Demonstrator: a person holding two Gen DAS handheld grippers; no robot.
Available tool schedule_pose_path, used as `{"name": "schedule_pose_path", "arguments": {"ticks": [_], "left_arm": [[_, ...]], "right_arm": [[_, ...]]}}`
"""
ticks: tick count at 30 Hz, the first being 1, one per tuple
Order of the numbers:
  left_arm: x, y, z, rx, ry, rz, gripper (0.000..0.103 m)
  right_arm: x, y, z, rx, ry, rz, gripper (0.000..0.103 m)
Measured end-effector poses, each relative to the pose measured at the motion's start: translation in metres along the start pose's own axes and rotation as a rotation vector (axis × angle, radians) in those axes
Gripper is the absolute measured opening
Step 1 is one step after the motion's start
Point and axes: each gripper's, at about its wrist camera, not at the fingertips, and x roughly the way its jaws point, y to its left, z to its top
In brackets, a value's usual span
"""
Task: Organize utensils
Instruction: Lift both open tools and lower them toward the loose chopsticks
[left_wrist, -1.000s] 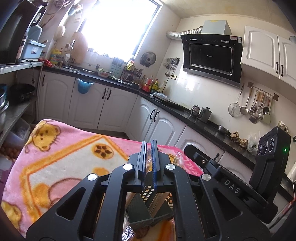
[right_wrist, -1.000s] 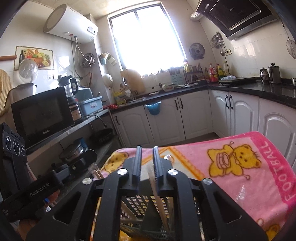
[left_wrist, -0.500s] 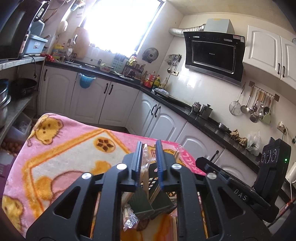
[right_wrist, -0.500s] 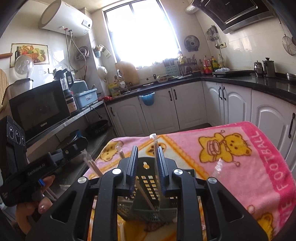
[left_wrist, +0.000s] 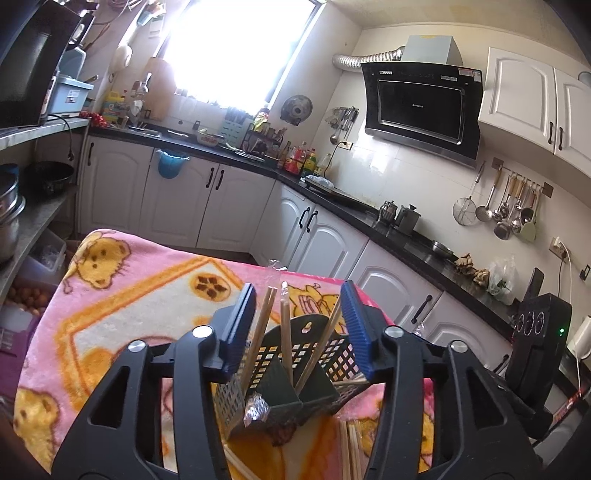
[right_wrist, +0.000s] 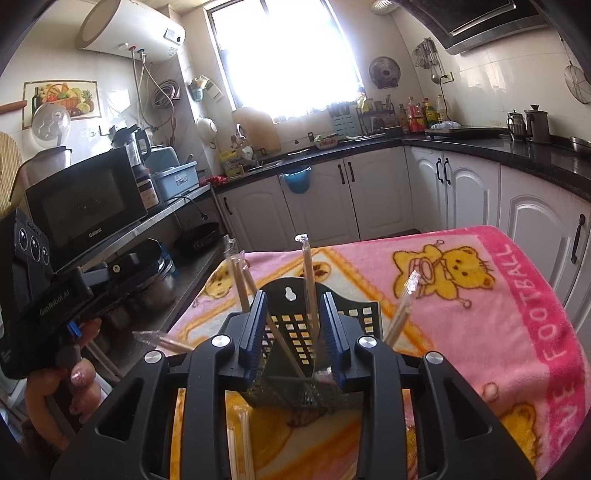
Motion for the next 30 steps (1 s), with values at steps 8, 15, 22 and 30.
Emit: {"name": "schedule_pose_path", "arguments": {"ticks": [8,15,22,30], "left_arm": [[-0.014,0.0,-0.007,-0.007,0.02,0.016,0.061],[-0.028,0.0,-0.016,-0.02,0.027,0.024,0.082],[-0.037,0.0,-0.022,-0.031,0.032,0.032,0.092],[-0.045,0.0,-0.034,-0.034,0.053,0.039,0.092]], "right_arm": [[-0.016,0.005,-0.006,-0.014,0.01,0.021,0.038],[-0.027,0.011,-0.011,-0.036,0.011,0.029,0.044],[-0.037,0.013,-0.021,-0.05,0.026,0.045,0.049],[-0.039,0.014,-0.041,-0.067,0.076,0.041,0.049]]}}
